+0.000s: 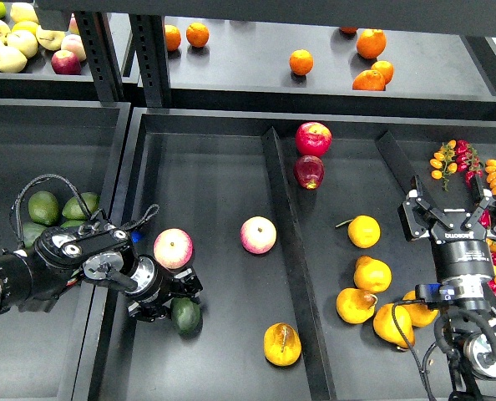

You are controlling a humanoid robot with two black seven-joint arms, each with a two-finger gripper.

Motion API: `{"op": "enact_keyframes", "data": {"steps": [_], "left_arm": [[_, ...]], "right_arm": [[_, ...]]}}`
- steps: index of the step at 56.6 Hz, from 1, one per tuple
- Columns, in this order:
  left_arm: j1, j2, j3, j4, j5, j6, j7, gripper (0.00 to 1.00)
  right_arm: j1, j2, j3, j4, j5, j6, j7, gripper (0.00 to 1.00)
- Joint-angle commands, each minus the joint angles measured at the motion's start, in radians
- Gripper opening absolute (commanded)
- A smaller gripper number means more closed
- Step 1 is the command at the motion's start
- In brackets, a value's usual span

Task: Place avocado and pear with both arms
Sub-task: 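Carry the avocado with the left gripper into the avocado bin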

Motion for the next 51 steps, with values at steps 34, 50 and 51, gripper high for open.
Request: {"op": "enact_keyframes", "data": {"steps": [34, 50, 51], "left_arm": [[-0.109, 0.482, 0.029, -0.06, -0.077, 0.0, 0.0, 0.31], [-0.036, 0.513, 0.054, 0.048, -0.08, 0.0, 0.0, 0.32], [-0.033, 0.511, 0.054, 0.059, -0.08, 0.0, 0.0, 0.32]], "right_arm": [[0.009, 0.0, -0.01, 0.0, 0.002, 0.0, -0.008, 1.0], [0.009, 0.0, -0.01, 0.008, 0.002, 0.0, -0.008, 1.0], [0.009, 0.0, -0.008, 0.008, 0.002, 0.0, -0.008, 1.0]]}}
